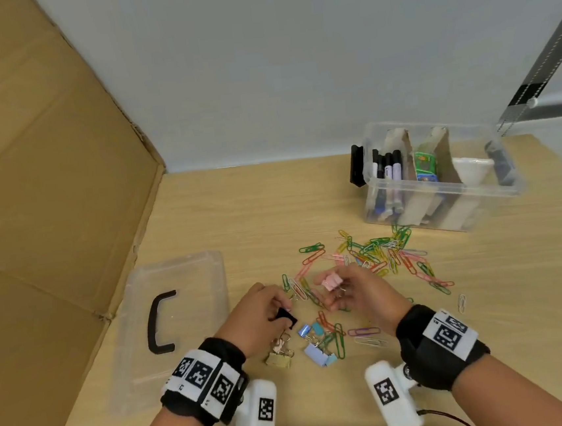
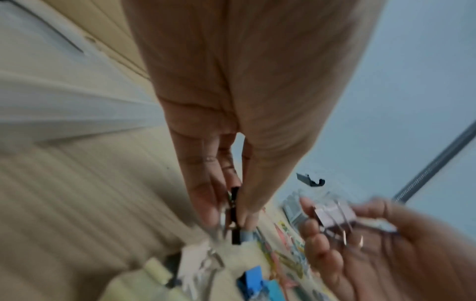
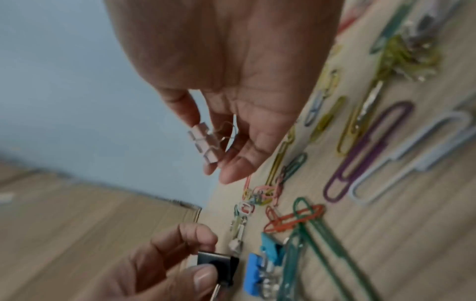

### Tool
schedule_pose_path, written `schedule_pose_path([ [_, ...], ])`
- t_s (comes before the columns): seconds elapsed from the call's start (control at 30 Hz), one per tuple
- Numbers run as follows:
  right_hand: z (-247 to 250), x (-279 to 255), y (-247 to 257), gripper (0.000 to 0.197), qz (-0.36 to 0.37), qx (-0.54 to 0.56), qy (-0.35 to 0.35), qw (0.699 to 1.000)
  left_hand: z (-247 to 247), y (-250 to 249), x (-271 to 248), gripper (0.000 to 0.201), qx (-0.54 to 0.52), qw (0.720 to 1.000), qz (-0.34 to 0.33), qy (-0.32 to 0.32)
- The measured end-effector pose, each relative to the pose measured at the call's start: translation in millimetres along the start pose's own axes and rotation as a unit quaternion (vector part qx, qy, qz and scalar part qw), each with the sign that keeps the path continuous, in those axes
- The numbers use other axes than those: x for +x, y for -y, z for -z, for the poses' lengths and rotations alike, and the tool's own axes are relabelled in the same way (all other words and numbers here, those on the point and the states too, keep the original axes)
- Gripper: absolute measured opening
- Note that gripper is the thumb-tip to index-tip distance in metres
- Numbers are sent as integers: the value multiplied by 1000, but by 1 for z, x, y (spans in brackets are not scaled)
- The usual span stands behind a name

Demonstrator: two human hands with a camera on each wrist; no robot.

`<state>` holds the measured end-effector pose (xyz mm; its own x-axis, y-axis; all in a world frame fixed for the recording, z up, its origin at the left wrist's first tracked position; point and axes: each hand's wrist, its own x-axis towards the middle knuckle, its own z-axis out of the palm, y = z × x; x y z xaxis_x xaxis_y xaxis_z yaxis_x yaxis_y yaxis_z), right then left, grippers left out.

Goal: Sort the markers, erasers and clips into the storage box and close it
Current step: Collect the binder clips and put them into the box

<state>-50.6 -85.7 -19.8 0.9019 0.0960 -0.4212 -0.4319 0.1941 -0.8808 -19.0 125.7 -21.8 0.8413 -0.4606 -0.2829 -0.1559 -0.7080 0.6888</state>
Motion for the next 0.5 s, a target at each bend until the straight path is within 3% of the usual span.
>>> schedule_pose_path([
  [0.1, 0, -3, 0, 40, -32, 146, 6, 989, 9, 7, 1, 19, -98, 995, 9, -17],
  [0.23, -6, -3, 0, 30, -31, 125, -5, 992, 20, 8, -1, 28, -253, 967, 39, -13],
  [0.3, -10, -3, -2, 18, -25, 30, 16, 999, 20, 6, -3, 35, -330, 941, 78, -20],
  [0.37, -13, -2, -6, 9, -3, -136, 41, 990, 19, 5, -3, 36, -312, 945, 95, -35],
  [0.4, -16, -2, -8, 10, 17, -251, 45, 967, 17, 5, -1, 34, -277, 956, 91, -38],
  [0.5, -28, -3, -13, 19, 75, -515, 61, 852, 11, 4, 6, 16, -115, 992, 29, -46],
])
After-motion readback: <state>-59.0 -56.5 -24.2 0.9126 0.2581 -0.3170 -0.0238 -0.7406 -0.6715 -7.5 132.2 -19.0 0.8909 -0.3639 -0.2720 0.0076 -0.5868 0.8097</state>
